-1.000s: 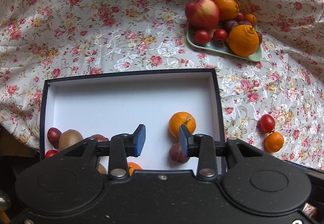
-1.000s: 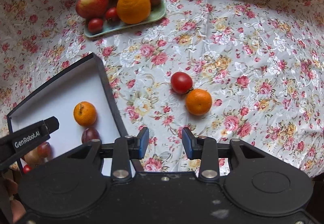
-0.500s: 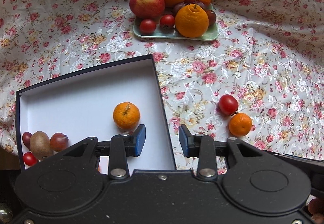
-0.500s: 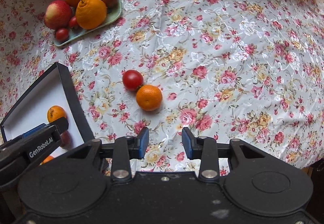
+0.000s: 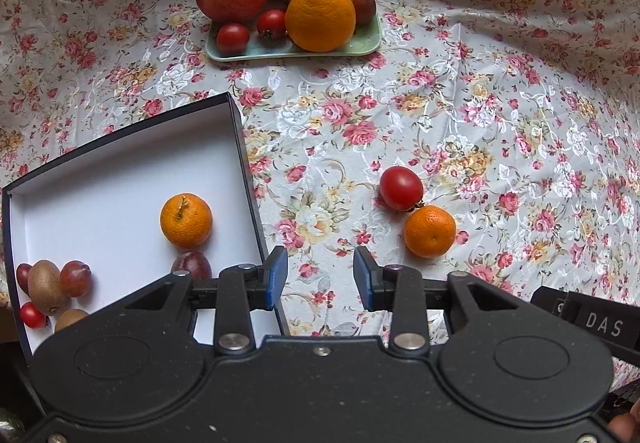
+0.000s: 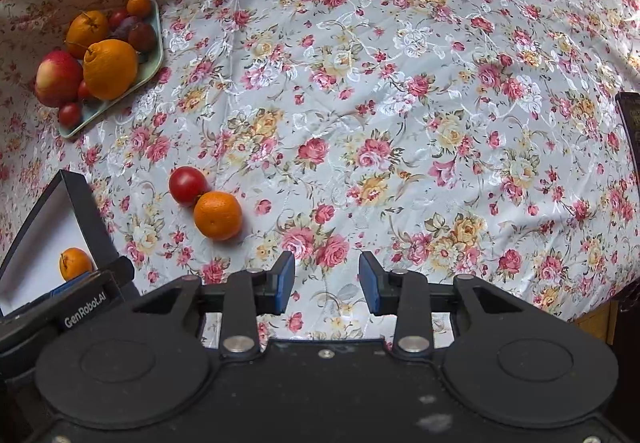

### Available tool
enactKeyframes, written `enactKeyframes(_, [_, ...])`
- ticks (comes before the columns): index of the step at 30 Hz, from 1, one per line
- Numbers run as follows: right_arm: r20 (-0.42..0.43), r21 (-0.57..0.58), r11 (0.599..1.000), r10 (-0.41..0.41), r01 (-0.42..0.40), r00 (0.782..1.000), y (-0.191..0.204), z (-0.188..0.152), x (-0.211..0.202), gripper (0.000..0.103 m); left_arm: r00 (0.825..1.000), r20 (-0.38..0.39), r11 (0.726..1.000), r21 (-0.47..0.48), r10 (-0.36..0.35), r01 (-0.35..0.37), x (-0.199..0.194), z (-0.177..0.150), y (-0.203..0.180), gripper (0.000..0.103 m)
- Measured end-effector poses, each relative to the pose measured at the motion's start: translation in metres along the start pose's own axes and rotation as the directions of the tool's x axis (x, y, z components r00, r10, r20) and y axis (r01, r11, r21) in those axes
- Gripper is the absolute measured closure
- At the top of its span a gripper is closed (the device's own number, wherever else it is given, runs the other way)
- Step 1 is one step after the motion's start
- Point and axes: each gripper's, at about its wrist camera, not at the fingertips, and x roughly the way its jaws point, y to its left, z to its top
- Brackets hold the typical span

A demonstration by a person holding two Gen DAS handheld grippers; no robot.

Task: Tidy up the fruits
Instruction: 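Move both tools back toward the red tomato and tangerine beside the box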

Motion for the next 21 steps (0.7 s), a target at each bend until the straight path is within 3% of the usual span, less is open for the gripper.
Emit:
enactKeyframes(8, [-0.058, -0.048, 0.999, -0.024, 0.021, 0.998, 0.009, 0.002, 0.015, 0.065, 1.000, -0.026, 1.000, 0.009, 0.005, -0.005, 0.010, 0.003, -0.008, 0.059])
enactKeyframes(15, [-0.152, -0.018, 0.998, -0.059, 0.057, 0.987, 0.010, 0.015, 0.036, 0.066, 1.000, -0.027, 1.000, 0.004, 0.007, -0.007, 0.013, 0.013, -0.006, 0.059])
enactKeyframes(17, [-0.145, -0.014, 0.998, -0.055, 0.053, 0.988, 0.011, 0.018, 0.038, 0.072, 1.000, -0.028, 1.000, -0.002, 0.005, -0.005, 0.014, 0.017, -0.005, 0.059])
enactKeyframes(21, [-0.064, -0.045, 0.999, -0.031, 0.028, 0.997, 0.021, 0.022, 0.029, 0.075, 1.000, -0.031, 1.000, -0.005, 0.005, -0.005, 0.015, 0.023, -0.003, 0.059])
